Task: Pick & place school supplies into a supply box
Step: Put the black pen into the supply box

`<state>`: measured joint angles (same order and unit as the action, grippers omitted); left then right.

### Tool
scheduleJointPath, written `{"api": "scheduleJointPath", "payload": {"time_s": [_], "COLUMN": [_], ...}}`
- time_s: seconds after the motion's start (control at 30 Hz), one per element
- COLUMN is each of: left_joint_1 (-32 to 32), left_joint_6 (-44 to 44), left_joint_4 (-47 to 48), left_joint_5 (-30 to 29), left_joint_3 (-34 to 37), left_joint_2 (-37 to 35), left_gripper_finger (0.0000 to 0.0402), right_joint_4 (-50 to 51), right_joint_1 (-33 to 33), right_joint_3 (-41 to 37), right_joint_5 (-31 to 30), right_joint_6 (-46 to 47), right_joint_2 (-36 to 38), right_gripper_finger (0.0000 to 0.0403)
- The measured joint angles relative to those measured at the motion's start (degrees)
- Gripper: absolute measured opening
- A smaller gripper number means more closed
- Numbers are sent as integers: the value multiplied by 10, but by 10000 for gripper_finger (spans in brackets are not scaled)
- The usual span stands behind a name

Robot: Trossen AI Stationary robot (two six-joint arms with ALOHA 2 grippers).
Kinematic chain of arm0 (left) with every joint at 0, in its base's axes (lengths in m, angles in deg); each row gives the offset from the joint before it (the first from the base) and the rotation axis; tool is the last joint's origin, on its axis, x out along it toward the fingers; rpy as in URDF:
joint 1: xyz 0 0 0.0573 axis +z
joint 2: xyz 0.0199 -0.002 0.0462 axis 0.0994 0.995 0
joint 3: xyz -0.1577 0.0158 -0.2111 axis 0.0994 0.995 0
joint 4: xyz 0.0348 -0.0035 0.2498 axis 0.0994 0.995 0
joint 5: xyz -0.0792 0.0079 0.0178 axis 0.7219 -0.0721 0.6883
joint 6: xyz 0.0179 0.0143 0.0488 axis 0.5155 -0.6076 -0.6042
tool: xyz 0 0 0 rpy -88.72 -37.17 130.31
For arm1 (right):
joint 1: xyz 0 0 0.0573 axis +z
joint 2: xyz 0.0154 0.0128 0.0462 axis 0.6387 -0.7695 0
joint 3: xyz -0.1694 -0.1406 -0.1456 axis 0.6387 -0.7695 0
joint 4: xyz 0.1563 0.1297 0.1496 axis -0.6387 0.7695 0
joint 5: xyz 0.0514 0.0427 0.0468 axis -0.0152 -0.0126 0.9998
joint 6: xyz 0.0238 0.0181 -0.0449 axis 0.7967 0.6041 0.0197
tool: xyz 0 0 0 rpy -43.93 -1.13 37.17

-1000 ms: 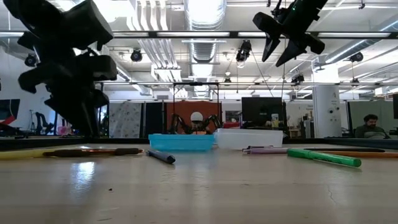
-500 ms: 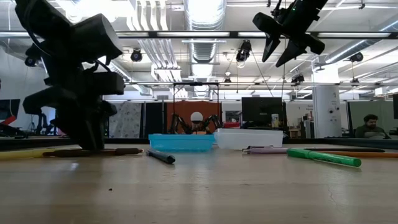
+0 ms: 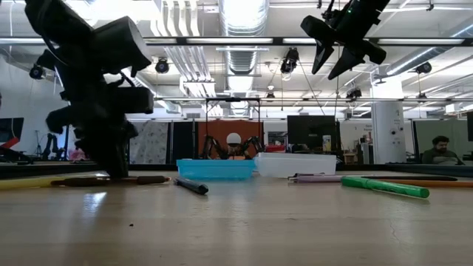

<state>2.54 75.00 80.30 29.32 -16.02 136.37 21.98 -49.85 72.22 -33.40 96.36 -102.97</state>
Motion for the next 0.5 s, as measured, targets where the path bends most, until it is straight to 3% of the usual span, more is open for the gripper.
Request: {"api": "scheduleJointPath", "payload": {"time_s": [0.27,0.5], "left_joint_1": [63,132], "left_joint_6": [188,284], "left_joint_4": [6,35], "left_joint_5": [38,21], "left_joint_3": [0,2], "left_joint_2": [-42,-120], "left_gripper_finger": [11,9], "right_joint_4": [-1,-1], "right_joint_1": [0,0], "right_joint_3": [0,0], "right_joint_5": [-1,-2], "right_joint_6": [12,29], "right_joint_2": [0,0], "right_gripper_finger": [203,203]}}
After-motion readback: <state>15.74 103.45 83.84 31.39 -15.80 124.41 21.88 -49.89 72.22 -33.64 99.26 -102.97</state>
